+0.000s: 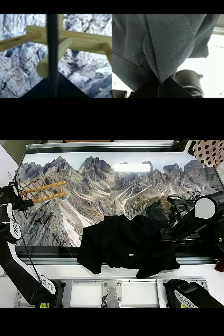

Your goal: Fold the clothes and pants, and hang the long-sleeved shirts on hangers.

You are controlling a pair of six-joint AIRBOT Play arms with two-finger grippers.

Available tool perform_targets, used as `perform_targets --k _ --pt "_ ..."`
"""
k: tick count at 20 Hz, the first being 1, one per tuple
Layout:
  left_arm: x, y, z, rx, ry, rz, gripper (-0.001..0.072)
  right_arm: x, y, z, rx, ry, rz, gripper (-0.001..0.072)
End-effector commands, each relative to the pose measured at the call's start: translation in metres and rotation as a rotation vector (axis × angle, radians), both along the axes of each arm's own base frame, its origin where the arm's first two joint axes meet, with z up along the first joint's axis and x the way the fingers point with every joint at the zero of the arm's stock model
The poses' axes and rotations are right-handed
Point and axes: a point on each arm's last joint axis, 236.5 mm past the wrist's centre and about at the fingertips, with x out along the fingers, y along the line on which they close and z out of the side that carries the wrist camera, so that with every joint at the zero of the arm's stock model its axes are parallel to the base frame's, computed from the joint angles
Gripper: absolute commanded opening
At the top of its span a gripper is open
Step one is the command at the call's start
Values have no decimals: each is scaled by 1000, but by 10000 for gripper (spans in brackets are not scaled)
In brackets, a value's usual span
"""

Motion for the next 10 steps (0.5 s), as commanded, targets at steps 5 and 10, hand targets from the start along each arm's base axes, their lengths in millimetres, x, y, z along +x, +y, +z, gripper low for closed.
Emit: perform_targets --k 5,10 --pt "26 -26 96 75 -127 -110 13 0 0 0 0 1 0 11" --pt "37 -66 206 152 -292 -214 14 0 0 0 0 1 0 11"
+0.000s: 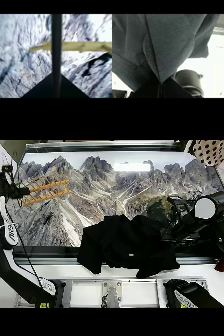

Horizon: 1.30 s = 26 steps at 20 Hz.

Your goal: Fold the clothes and pants, and hang the long-sleeved shirts on hangers.

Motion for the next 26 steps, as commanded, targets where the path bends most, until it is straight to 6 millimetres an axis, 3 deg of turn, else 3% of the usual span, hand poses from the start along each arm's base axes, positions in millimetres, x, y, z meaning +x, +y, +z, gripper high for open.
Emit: perform_targets --k 1,4,6,7,9,12,13,17,21,26 --pt "3 -32 78 61 -108 -93 14 0 0 0 0 0 0 11" --pt "-4 -81 134 103 -150 -261 14 0 0 0 -1 1 0 11" --pt "-25 -132 152 61 -107 -444 14 0 0 0 -1 1 0 11" --pt "-44 -168 157 18 -74 -593 14 0 0 0 -1 1 0 12" --pt "-72 -221 159 -49 -60 -825 13 0 0 0 -1 1 0 11" --pt "-129 -282 146 -220 12 -1073 13 0 0 0 -1 1 0 11" --pt "-146 -291 137 -255 58 -1096 14 0 0 0 0 1 0 11" --pt "-177 -302 107 -263 144 -1126 13 0 0 0 -1 1 0 11" --pt "-242 -318 57 -298 381 -1443 13 0 0 0 -1 1 0 11" --pt "-294 -337 16 -362 509 -1611 13 0 0 0 -1 1 0 11"
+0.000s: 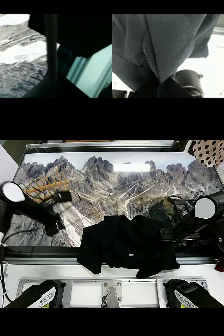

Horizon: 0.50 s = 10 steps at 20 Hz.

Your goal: Fold the clothes and pants, and hang the long-sleeved shirts on hangers.

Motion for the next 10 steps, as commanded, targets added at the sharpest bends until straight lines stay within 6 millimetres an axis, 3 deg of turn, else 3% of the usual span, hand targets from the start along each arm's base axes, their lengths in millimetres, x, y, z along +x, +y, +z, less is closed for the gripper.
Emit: perform_targets --k 1,4,10 --pt "-44 -21 -27 -41 97 -195 12 0 0 0 0 1 0 11" --pt "-54 -51 -40 -114 125 -260 12 0 0 0 0 0 0 11" --pt "-62 -79 -68 -99 192 -355 12 0 0 0 0 1 0 11"
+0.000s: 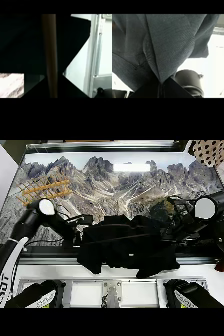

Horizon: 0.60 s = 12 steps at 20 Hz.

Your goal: Fold the clothes and pants, and hang the long-sleeved shirts on hangers.

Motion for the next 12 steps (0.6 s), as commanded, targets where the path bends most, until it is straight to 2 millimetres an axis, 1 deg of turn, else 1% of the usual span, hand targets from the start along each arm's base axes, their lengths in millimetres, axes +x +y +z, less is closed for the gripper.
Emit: perform_targets --k 1,3,5,6,9,12 --pt "-7 -19 -16 -3 29 -65 12 0 0 0 0 1 1 11" --pt "-8 -33 -21 -22 25 -80 12 0 0 0 0 1 0 11" --pt "-9 -51 -21 -72 36 -74 12 1 0 0 1 -3 0 11" --pt "-9 -57 -22 -88 43 -70 12 3 1 0 5 -13 -1 11" --pt "-7 -62 -30 -83 39 -73 12 3 3 0 14 -11 0 11" --pt "-11 -65 -35 -70 51 -96 12 -1 13 2 57 2 9 12"
